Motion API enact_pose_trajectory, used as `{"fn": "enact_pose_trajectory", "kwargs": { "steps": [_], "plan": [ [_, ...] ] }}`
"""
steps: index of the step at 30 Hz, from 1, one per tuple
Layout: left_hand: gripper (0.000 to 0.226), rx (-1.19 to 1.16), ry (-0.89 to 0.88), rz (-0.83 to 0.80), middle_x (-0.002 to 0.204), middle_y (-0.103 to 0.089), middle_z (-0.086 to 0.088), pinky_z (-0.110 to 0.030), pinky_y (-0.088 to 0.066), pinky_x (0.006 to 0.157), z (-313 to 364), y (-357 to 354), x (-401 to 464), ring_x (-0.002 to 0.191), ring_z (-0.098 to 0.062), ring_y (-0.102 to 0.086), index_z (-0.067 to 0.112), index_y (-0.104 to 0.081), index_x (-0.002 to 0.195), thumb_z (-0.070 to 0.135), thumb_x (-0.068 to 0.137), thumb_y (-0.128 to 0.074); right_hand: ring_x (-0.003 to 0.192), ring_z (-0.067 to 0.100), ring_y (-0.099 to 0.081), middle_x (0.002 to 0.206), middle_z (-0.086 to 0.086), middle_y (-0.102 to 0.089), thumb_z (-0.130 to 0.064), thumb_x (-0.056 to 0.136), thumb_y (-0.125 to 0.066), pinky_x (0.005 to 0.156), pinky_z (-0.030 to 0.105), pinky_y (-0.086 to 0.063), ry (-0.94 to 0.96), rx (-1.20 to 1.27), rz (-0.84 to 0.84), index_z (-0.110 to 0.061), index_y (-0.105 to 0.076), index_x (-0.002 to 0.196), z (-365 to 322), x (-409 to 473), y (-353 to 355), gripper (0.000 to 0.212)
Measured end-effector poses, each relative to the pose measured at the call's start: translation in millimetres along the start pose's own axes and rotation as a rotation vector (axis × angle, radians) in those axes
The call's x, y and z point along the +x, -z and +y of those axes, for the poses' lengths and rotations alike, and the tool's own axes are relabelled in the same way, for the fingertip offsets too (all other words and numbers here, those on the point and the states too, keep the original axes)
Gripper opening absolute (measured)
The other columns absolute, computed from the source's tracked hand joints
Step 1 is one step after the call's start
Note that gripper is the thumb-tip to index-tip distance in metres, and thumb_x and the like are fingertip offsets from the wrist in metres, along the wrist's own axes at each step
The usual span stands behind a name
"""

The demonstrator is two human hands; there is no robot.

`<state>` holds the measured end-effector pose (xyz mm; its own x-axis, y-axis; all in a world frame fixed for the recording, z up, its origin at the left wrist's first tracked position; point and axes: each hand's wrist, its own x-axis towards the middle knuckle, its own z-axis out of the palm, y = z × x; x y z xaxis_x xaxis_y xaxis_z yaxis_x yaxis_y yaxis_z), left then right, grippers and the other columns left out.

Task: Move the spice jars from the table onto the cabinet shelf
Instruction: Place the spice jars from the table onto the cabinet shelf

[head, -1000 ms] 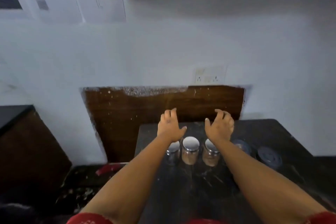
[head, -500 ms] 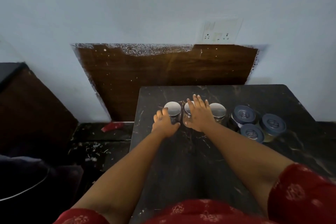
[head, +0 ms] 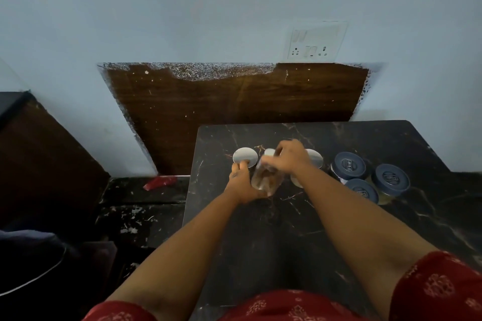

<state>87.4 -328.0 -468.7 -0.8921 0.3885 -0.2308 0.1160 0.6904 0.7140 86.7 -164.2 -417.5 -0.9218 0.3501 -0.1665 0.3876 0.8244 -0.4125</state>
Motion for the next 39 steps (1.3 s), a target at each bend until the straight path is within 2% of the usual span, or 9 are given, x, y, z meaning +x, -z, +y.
{"fn": "enact_pose_trajectory", "kwargs": {
  "steps": [4,7,11,17,21,28,32,34,39],
  "plan": [
    [0.09,-0.557,-0.015,0.05,0.129,-0.046,0.002,-0.03,-0.054,0.087,28,7,1,0.11,-0.01,-0.054,0.029,-0.042,0.127,0.065,0.054,-0.08,0.081,0.021,-0.066,0.086,0.005,-0.071,-0.069,0.057,-0.057,0.077,0.036,-0.056,-0.05,0.263,-0.127,-0.018,-0.072,0.084,-15,6,76,0.059],
    [0.086,-1.007,0.092,-0.184,0.124,-0.062,-0.01,-0.032,-0.057,0.08,51,15,10,0.108,-0.022,-0.064,0.016,-0.054,0.124,0.056,0.055,-0.085,0.087,0.023,-0.065,0.094,0.006,-0.068,-0.069,0.061,-0.06,0.078,0.037,-0.053,-0.042,0.341,-0.17,-0.016,-0.07,0.096,-15,3,103,0.065],
    [0.076,-1.042,0.102,-0.193,0.116,-0.068,-0.006,-0.023,-0.056,0.067,76,18,13,0.102,-0.017,-0.067,0.02,-0.057,0.123,0.059,0.062,-0.08,0.102,0.028,-0.064,0.112,0.008,-0.067,-0.065,0.075,-0.065,0.095,0.048,-0.05,-0.068,0.79,-0.205,-0.018,-0.065,0.114,-10,-4,97,0.061],
    [0.059,-1.032,0.036,-0.322,0.124,-0.064,-0.002,-0.034,-0.042,0.087,90,27,12,0.113,-0.017,-0.057,0.028,-0.05,0.135,0.065,0.089,-0.044,0.097,0.031,-0.067,0.114,0.014,-0.064,-0.047,0.073,-0.075,0.081,0.045,-0.058,-0.189,1.039,-0.155,-0.013,-0.049,0.13,-1,-15,79,0.071],
    [0.049,-1.198,0.082,-0.316,0.129,-0.061,-0.012,-0.036,-0.049,0.092,92,32,13,0.119,-0.026,-0.058,0.016,-0.046,0.14,0.045,0.101,-0.039,0.104,0.034,-0.067,0.116,0.018,-0.067,-0.05,0.077,-0.068,0.093,0.049,-0.052,-0.223,1.285,-0.214,-0.016,-0.054,0.124,3,-17,82,0.06],
    [0.059,-1.237,0.105,-0.282,0.1,-0.074,-0.006,-0.029,-0.057,0.07,104,38,17,0.088,-0.016,-0.072,0.008,-0.059,0.125,0.04,0.079,-0.074,0.087,0.026,-0.068,0.104,0.015,-0.07,-0.054,0.087,-0.051,0.077,0.038,-0.054,-0.181,1.346,-0.248,-0.013,-0.057,0.124,11,-21,89,0.055],
    [0.069,-1.253,0.084,-0.296,0.112,-0.069,-0.01,-0.031,-0.057,0.066,114,40,21,0.093,-0.02,-0.069,0.011,-0.055,0.131,0.046,0.075,-0.075,0.097,0.027,-0.069,0.112,0.014,-0.069,-0.066,0.082,-0.057,0.081,0.04,-0.058,-0.195,1.287,-0.253,-0.019,-0.052,0.128,13,-23,91,0.066],
    [0.069,-1.239,0.081,-0.31,0.122,-0.065,-0.013,-0.035,-0.058,0.068,122,40,21,0.101,-0.025,-0.067,0.015,-0.053,0.132,0.049,0.076,-0.073,0.106,0.03,-0.066,0.121,0.016,-0.065,-0.067,0.078,-0.062,0.089,0.044,-0.055,-0.196,1.246,-0.224,-0.017,-0.047,0.135,14,-23,94,0.077],
    [0.049,-1.338,0.088,-0.336,0.13,-0.058,-0.02,-0.054,-0.053,0.09,138,38,18,0.114,-0.037,-0.061,0.02,-0.046,0.136,0.047,0.095,-0.051,0.108,0.034,-0.066,0.118,0.018,-0.068,-0.054,0.081,-0.066,0.099,0.052,-0.048,-0.152,1.395,-0.21,-0.015,-0.056,0.129,17,-22,99,0.063]
  ]
}}
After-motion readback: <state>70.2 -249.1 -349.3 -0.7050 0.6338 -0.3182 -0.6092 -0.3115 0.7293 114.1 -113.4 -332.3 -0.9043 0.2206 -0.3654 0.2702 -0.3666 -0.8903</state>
